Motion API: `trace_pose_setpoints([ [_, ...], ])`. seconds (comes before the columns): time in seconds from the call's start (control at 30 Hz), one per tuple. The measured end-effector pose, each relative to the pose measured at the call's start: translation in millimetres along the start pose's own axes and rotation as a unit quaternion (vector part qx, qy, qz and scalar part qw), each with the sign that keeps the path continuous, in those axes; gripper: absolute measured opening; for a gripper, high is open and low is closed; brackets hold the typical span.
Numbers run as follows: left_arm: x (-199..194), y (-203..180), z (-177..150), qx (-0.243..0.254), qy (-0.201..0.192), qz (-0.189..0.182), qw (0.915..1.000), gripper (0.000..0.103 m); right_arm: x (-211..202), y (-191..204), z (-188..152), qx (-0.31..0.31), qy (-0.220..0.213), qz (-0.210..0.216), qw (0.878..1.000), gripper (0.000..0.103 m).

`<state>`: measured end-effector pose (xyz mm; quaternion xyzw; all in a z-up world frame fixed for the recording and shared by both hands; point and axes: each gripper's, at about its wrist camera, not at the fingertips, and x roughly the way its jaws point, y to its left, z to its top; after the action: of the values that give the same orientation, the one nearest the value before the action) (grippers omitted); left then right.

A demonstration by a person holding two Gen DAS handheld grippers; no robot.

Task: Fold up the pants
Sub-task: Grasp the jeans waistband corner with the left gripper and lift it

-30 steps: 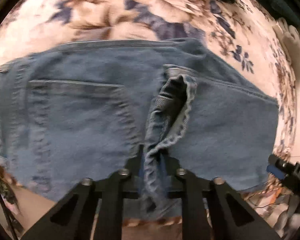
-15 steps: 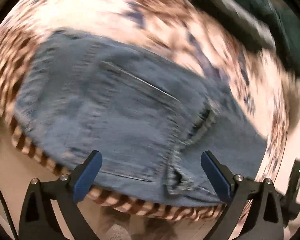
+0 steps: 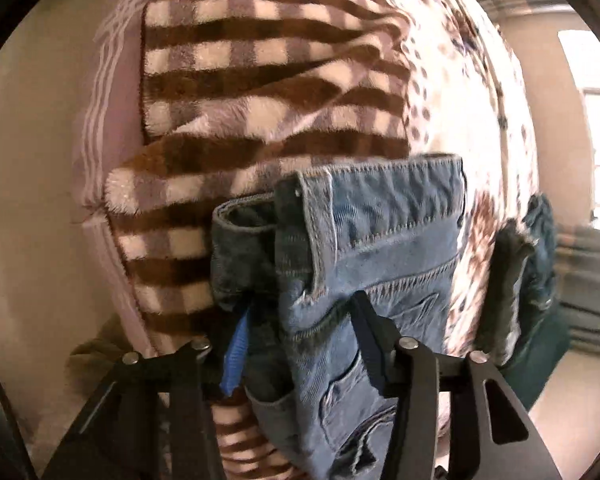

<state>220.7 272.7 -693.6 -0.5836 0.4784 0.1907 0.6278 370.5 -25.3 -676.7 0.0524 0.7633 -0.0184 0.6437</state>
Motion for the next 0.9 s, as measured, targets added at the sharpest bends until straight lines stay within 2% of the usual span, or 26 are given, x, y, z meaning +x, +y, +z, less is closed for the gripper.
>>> trace_pose_setpoints([
  [0.1, 7.0, 3.6, 1.4, -0.016, -0.001, -0.016, 0.9998, 0.051, 0.0, 5.0, 9.3, -0.004, 0.003, -0.016, 1.000, 0.083],
  [0.23, -4.2, 6.3, -4.1, -0.008, -0.007, -0.029, 0.9995, 0.051, -3.1, 4.0, 16.7, -0.004, 0.005, -0.032, 0.999, 0.083],
  [0.3, -16.1, 11.4, -6.6, -0.008, -0.013, -0.026, 0.9995, 0.052, -5.2, -1.3, 16.7, -0.002, 0.008, -0.037, 0.999, 0.083],
  [0.37, -20.0, 14.9, -5.6, -0.008, -0.025, -0.011, 0.9996, 0.061, 6.1, -11.6, 5.5, 0.003, 0.011, -0.034, 0.999, 0.083],
  [0.43, -20.9, 21.9, -0.8, -0.008, -0.024, -0.001, 0.9997, 0.061, 13.2, -17.6, 1.3, 0.009, 0.016, -0.033, 0.999, 0.083],
  [0.53, -15.0, 25.9, 8.4, -0.017, -0.022, -0.007, 0.9996, 0.061, 21.2, -18.9, -1.6, 0.012, 0.023, -0.028, 0.999, 0.083],
  [0.7, 0.7, 6.3, 23.6, 0.023, -0.041, 0.012, 0.9988, 0.062, 37.8, -18.8, -7.0, 0.005, 0.030, -0.027, 0.999, 0.083],
  [0.73, 0.1, 0.7, 24.5, 0.036, -0.053, 0.019, 0.9978, 0.057, 39.0, -18.7, -9.4, 0.003, 0.030, -0.028, 0.999, 0.083],
  [0.77, -1.0, -6.8, 23.4, 0.056, -0.062, 0.027, 0.9962, 0.046, 39.9, -19.3, -10.5, 0.002, 0.029, -0.030, 0.999, 0.083],
  [0.83, -8.6, -18.3, 17.5, 0.089, -0.078, 0.045, 0.9919, 0.035, 39.7, -21.9, -15.2, 0.000, 0.026, -0.037, 0.999, 0.083],
  [0.9, -20.9, -31.1, 5.5, 0.129, -0.100, 0.067, 0.9843, 0.030, 39.7, -25.3, -17.7, -0.001, 0.023, -0.042, 0.999, 0.083],
])
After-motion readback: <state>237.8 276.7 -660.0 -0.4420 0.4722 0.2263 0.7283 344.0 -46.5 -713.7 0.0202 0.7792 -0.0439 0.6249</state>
